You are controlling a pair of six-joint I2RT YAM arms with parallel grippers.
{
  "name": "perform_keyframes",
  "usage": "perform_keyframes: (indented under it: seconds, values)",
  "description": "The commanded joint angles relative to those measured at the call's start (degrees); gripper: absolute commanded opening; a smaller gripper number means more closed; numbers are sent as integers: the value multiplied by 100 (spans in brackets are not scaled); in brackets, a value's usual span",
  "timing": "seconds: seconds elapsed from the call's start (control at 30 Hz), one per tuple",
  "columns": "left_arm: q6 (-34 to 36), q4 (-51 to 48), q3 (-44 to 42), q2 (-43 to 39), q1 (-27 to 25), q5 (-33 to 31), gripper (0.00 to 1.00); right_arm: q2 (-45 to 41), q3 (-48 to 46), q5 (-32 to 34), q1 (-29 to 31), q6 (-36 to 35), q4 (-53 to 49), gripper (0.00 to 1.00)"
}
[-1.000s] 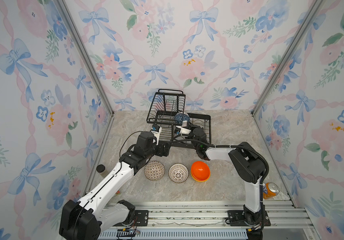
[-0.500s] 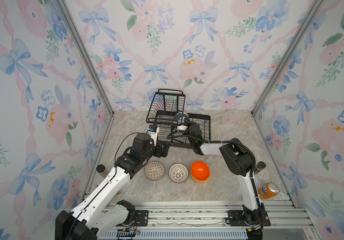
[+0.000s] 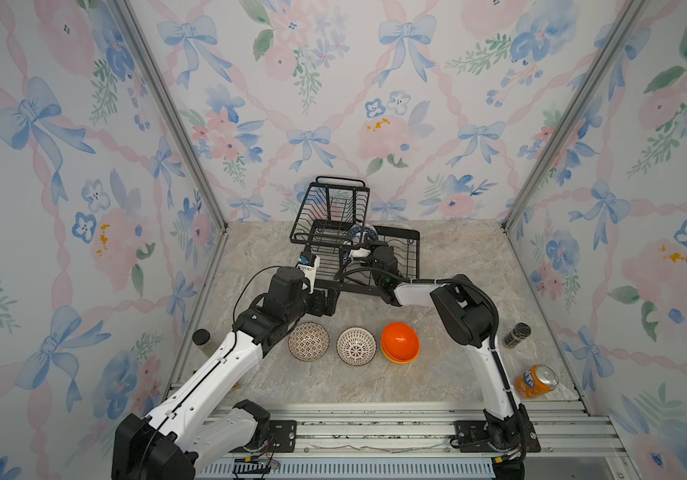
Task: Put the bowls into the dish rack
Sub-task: 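Lower the pink bowl into the lower rack tier with the right gripper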
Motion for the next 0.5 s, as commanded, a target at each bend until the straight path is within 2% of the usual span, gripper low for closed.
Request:
perform_keyframes:
  seconds: [0.0, 0.3, 0.47]
  values:
    - [-90, -45, -104, 1, -46, -93, 98, 182, 429, 209, -56, -49, 356, 0]
    - [-134, -40, -215, -110, -73, -128, 98, 496, 720, 353, -66, -110, 455, 0]
    - [-117, -47, -201, -86, -81, -104, 98, 649, 796, 547, -58, -284, 983, 0]
